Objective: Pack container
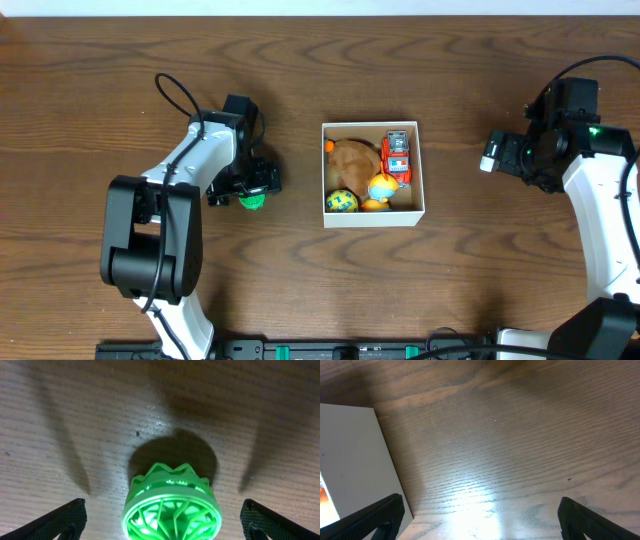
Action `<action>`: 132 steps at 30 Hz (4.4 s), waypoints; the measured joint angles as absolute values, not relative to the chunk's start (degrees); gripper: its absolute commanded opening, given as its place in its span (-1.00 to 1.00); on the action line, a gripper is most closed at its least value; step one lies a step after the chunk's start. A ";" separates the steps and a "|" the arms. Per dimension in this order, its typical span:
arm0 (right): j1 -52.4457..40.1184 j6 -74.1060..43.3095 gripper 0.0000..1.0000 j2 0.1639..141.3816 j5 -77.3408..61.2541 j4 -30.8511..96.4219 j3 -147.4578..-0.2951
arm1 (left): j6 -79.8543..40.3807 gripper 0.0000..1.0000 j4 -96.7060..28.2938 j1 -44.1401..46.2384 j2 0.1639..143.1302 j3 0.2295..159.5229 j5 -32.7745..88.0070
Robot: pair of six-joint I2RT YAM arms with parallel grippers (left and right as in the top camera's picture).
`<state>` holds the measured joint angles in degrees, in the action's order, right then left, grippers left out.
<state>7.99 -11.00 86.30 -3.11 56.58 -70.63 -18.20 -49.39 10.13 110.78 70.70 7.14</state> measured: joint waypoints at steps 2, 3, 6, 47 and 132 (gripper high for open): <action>7.99 -11.00 0.98 86.30 -3.09 56.62 -70.63 | -18.22 0.96 -48.90 10.13 110.89 70.70 7.14; 7.99 -11.00 0.98 86.30 -3.09 56.62 -70.63 | -18.20 0.96 -48.77 10.13 110.91 70.70 7.14; 7.99 -11.00 0.99 86.30 -3.09 56.66 -70.63 | -18.20 0.97 -48.62 10.13 110.91 70.70 7.14; 7.99 -11.00 0.98 86.30 -3.09 56.77 -70.63 | -18.22 0.08 -46.57 10.17 110.91 68.71 6.26; -6.68 -8.12 0.99 55.81 9.78 37.82 -64.27 | -14.98 0.96 -53.58 10.39 63.26 76.66 -9.41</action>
